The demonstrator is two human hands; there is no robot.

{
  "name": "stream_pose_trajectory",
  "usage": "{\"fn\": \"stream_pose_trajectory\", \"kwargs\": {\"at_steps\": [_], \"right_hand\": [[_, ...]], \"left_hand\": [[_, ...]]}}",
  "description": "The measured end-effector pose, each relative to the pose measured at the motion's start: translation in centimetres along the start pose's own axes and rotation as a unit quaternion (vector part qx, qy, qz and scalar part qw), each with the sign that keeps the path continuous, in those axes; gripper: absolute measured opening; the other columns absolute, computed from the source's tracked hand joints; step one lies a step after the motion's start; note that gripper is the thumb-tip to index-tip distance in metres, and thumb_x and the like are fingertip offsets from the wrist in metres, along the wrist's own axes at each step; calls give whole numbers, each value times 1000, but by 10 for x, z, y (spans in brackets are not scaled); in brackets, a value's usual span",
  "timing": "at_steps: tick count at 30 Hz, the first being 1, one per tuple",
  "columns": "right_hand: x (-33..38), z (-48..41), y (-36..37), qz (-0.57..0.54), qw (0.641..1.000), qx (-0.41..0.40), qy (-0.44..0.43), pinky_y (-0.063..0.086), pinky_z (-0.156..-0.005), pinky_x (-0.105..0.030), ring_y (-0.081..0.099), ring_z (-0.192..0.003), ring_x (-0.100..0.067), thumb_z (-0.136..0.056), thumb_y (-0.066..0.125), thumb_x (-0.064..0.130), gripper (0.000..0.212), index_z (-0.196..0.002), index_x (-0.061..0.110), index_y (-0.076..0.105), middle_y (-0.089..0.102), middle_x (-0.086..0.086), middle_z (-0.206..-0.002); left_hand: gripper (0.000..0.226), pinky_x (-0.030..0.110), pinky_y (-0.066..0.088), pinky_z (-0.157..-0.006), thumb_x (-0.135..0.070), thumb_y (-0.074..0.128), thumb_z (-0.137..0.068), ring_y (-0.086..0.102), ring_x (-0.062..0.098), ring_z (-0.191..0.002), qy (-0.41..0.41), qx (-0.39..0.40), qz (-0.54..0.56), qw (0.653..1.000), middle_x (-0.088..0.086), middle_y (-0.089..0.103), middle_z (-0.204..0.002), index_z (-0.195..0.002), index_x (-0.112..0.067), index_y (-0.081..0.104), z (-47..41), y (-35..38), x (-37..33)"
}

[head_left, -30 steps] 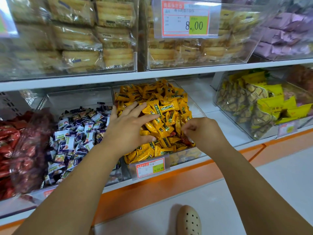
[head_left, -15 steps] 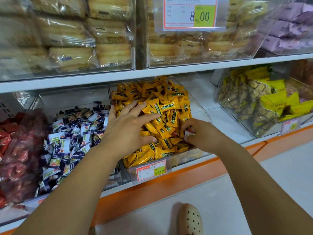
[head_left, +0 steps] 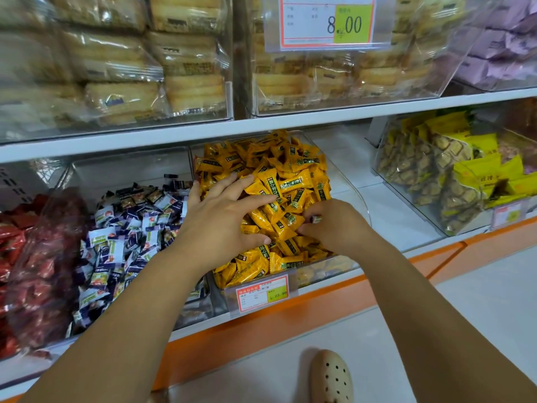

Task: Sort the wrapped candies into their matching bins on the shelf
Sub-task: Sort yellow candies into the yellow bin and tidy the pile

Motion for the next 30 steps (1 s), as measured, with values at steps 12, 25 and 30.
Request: {"fn": "stream_pose_trajectory", "kwargs": {"at_steps": [12, 25, 30], "right_hand": [[34, 35, -18, -336, 938, 79, -29, 31, -42, -17, 37, -48, -7, -95, 56, 29, 23, -87, 11, 68, 44, 2, -60], [117, 29, 31, -611, 766, 201, -19, 58, -75, -34, 67, -91, -33, -93, 52, 0, 39, -131, 8, 52, 64, -26, -104], [153, 27, 47, -588, 792, 149, -66, 57, -85, -36, 63, -107, -32, -92, 56, 4, 42, -130, 18, 50, 58, -20, -120]], "left_hand": [[50, 9, 36, -88, -52, 65, -77, 44, -19, -96, 30, -58, 272, 960, -23, 57, -115, -126, -44, 56, 16, -28, -23], [19, 26, 56, -59, -4, 69, -84, 64, 13, -73, -123, -71, 515, 846, 3, 68, -94, -97, -16, 61, 62, -48, 56], [20, 23, 55, -58, -6, 71, -83, 64, 11, -75, -144, -90, 529, 832, 7, 69, -98, -99, -13, 61, 81, -56, 82]]}}
Point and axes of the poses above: each hand's wrist, its own z-axis away from the middle knuckle, its own y-axis out of the palm, x = y × z, the point moved 5 cm from there along -z, towards the middle knuckle
